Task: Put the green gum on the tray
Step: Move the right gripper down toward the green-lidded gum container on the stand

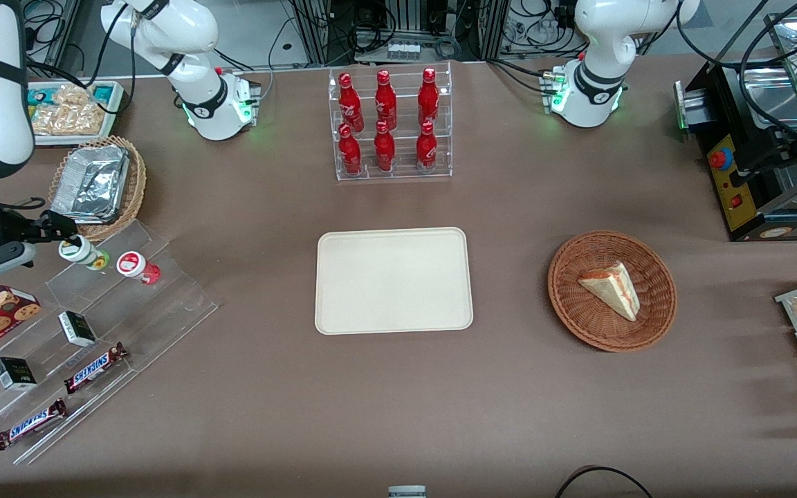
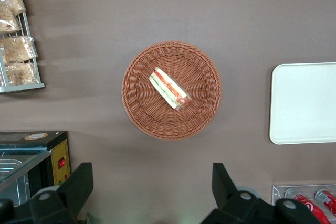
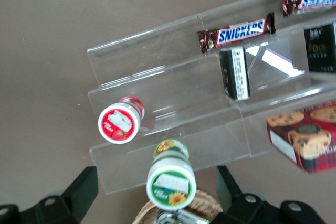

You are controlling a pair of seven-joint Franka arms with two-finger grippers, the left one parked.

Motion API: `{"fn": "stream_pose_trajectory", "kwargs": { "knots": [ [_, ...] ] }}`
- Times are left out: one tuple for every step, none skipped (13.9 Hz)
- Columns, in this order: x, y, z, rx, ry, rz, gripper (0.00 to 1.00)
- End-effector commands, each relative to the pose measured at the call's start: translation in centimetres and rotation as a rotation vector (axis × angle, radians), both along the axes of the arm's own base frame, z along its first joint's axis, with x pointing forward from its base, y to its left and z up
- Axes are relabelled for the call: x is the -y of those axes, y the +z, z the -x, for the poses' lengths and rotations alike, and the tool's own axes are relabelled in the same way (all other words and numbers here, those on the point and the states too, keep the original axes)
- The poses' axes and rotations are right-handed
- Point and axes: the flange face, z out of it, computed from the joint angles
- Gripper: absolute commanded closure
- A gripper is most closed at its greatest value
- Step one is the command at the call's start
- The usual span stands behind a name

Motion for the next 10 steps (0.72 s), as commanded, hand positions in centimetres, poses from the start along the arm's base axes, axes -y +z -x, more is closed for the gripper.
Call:
{"fn": "stream_pose_trajectory", "kwargs": {
  "knots": [
    [0.0,-0.7,2.8,0.072,0.073,0.016,0.00],
    [0.4,-1.2,3.1,0.074,0.079,0.015,0.00],
    [0.9,-1.5,3.2,0.081,0.093,0.017,0.00],
    [1.3,-1.8,3.4,0.091,0.105,0.021,0.00],
    [1.4,-2.4,3.6,0.088,0.109,0.018,0.00],
    [1.8,-2.8,4.0,0.085,0.104,0.015,0.00],
    [1.9,-3.1,4.1,0.082,0.111,0.012,0.00],
    [1.8,-3.4,4.1,0.089,0.109,0.006,0.01],
    [2.0,-3.6,4.2,0.088,0.108,0.006,0.01],
    [2.0,-4.0,4.3,0.079,0.106,0.003,0.01]
  ]
}}
